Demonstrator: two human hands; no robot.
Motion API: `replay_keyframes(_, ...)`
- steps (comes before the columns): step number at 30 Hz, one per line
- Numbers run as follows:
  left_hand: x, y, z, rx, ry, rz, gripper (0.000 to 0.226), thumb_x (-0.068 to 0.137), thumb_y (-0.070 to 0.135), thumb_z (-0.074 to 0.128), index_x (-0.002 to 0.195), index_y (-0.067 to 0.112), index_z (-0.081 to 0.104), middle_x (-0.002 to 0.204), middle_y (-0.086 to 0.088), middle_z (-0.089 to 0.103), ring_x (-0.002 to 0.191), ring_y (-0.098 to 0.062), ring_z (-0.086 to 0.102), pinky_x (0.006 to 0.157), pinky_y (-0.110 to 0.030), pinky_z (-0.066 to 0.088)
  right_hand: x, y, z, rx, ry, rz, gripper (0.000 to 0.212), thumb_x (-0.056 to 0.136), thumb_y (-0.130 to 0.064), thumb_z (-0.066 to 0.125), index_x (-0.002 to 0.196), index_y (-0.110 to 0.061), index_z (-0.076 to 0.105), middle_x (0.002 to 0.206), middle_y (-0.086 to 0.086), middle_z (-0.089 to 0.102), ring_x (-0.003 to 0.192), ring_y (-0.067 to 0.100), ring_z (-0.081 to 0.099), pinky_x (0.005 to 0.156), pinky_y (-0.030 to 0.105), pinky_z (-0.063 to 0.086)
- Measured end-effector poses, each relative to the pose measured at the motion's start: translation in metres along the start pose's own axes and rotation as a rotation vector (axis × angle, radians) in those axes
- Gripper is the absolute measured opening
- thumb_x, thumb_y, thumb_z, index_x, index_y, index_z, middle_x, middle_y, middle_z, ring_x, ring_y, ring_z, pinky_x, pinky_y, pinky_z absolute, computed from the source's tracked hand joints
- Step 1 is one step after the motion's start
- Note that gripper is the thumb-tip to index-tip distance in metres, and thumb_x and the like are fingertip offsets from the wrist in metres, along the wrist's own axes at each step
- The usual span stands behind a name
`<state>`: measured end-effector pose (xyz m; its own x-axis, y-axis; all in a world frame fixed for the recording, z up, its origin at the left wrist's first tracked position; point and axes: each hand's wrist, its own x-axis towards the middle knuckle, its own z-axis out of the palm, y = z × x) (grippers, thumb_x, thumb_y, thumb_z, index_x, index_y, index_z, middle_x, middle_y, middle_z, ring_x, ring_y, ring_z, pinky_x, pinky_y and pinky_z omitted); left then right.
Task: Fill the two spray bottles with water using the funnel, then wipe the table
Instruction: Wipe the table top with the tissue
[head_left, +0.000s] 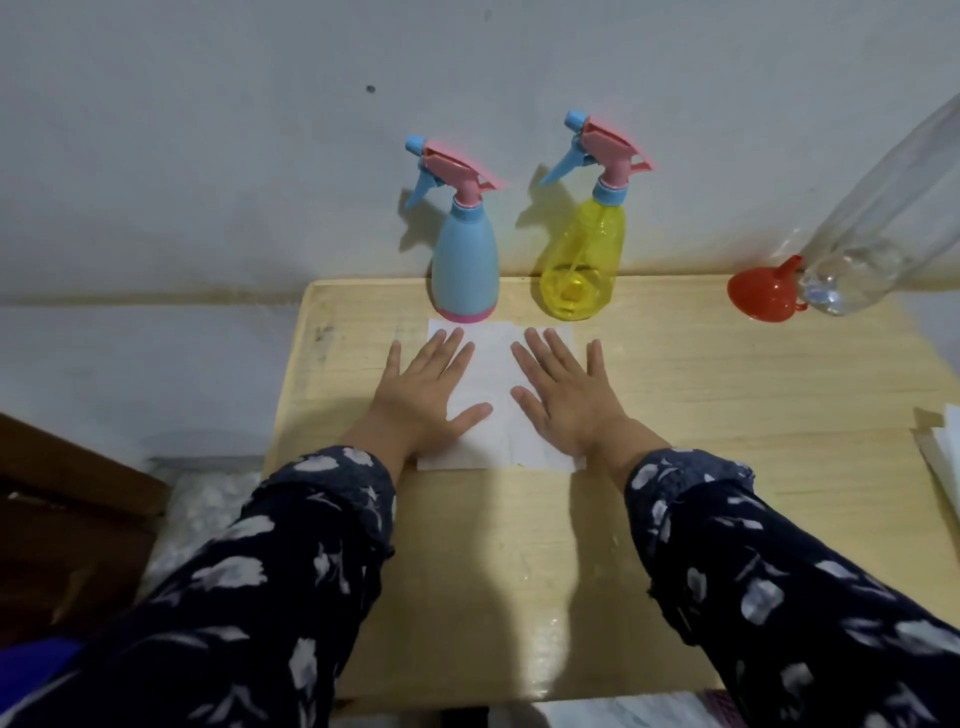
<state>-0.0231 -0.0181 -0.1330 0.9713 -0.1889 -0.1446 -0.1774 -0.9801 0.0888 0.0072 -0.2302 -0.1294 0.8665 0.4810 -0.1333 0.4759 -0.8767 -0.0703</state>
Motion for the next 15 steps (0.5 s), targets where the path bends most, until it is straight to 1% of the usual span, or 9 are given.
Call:
replay_keyframes(4,-0.02,0.002,0.003,-0.01,0.017,0.045,0.097,0.073,0.078,-0.001,0.155,0.027,0.0,0.162,0.01,-0.01,0.149,-0.008,-0.009,0.119,-0.054,-0.005,-0.021,-0.005,0.001,0.026,0.006,-0.04,0.076,0.085,-0.058,-0.009,0.153,-0.023,-0.001,0.161,-0.007,-0.007,0.148,0.013,-0.01,0.115,0.058,-0.006)
replay_keyframes(6,-0.034,0.005,0.006,-0.02,0.041,0.063,0.096,0.074,0.078,0.003,0.155,0.026,0.005,0.162,0.01,-0.006,0.149,-0.008,-0.006,0.119,-0.054,-0.004,-0.033,-0.008,0.001,0.054,-0.022,-0.04,0.07,0.092,-0.059,0.0,0.152,-0.024,-0.003,0.16,-0.01,-0.01,0.147,0.011,-0.013,0.115,0.058,-0.009)
replay_keyframes(8,-0.049,0.009,0.01,-0.032,0.06,0.069,0.095,0.076,0.077,0.005,0.155,0.025,0.008,0.163,0.01,-0.002,0.15,-0.009,-0.002,0.119,-0.054,-0.004,-0.046,-0.011,0.001,0.054,-0.053,-0.055,0.071,0.093,-0.061,0.007,0.152,-0.024,-0.005,0.159,-0.012,-0.012,0.146,0.01,-0.015,0.115,0.057,-0.01)
replay_keyframes(12,-0.084,0.023,0.022,-0.045,0.133,0.054,0.09,0.081,0.073,0.012,0.154,0.022,0.018,0.163,0.007,0.008,0.15,-0.011,0.006,0.117,-0.056,-0.001,-0.077,-0.02,0.005,0.055,-0.06,-0.094,0.077,0.088,-0.066,0.004,0.152,-0.024,-0.005,0.159,-0.011,-0.012,0.146,0.009,-0.016,0.115,0.057,-0.011)
replay_keyframes(15,-0.112,0.038,0.022,-0.063,0.069,-0.004,0.093,0.076,0.074,0.003,0.155,0.025,0.009,0.163,0.011,-0.001,0.15,-0.008,-0.002,0.118,-0.054,-0.005,-0.103,-0.027,0.007,0.041,-0.08,-0.116,0.079,0.086,-0.066,0.003,0.152,-0.024,-0.006,0.159,-0.01,-0.013,0.146,0.009,-0.017,0.115,0.057,-0.009)
